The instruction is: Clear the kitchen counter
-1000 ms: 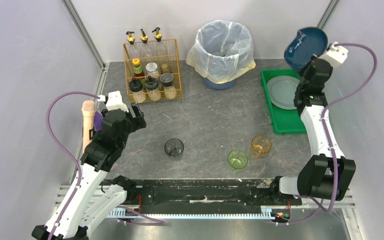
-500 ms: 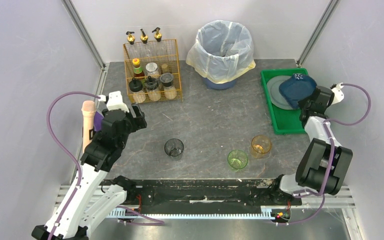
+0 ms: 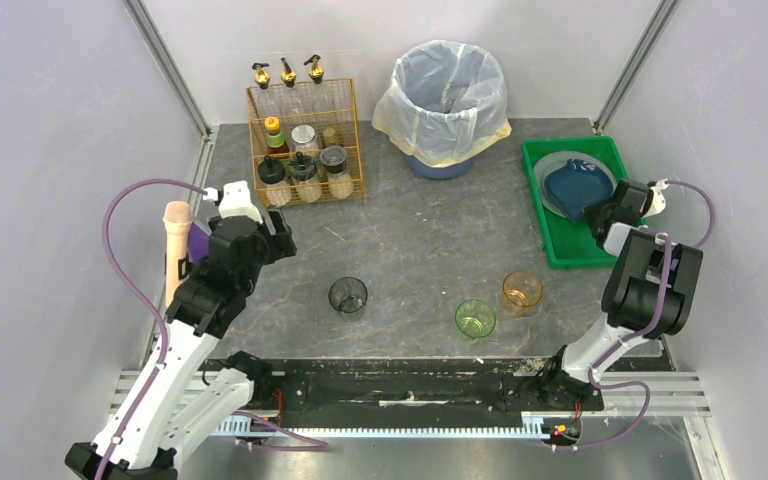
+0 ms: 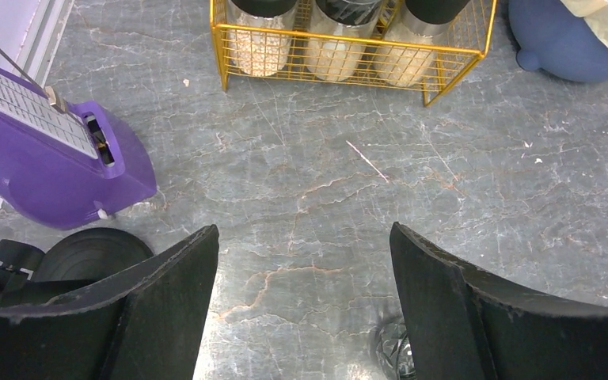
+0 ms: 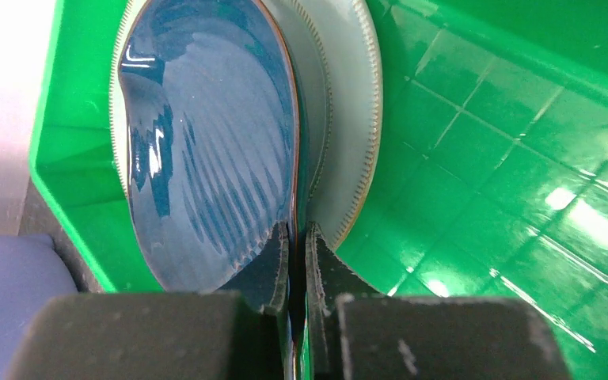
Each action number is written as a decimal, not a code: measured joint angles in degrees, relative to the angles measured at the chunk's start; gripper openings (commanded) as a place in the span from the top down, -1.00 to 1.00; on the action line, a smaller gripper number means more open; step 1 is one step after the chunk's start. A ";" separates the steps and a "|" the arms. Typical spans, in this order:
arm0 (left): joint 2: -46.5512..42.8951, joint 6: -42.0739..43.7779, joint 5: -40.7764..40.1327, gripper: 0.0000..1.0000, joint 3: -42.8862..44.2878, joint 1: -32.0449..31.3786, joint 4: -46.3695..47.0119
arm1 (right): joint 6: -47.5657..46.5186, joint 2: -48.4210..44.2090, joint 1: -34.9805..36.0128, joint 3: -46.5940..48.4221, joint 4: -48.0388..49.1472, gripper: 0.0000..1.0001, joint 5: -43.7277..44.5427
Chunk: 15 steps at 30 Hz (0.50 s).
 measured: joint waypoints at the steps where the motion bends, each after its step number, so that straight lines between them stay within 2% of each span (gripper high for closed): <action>1: 0.17 0.00 0.04 -0.68 0.00 0.00 0.02 | 0.50 1.29 0.00 0.55 0.07 0.99 -0.44; 3: 0.46 0.00 0.17 -0.68 -0.09 0.00 0.00 | 1.40 3.85 0.02 1.75 0.11 0.94 -1.36; 6: 0.68 0.00 0.37 -0.68 -0.28 0.00 0.00 | 2.67 5.90 0.02 2.78 1.44 0.69 -2.47; 12: 0.68 0.00 1.07 -0.68 -0.31 0.00 0.02 | 4.31 7.32 0.02 4.98 4.48 -0.20 -4.70; 15: 0.63 0.00 2.08 -0.68 -0.42 0.00 0.20 | 4.26 7.21 -0.04 5.38 5.27 -0.51 -4.68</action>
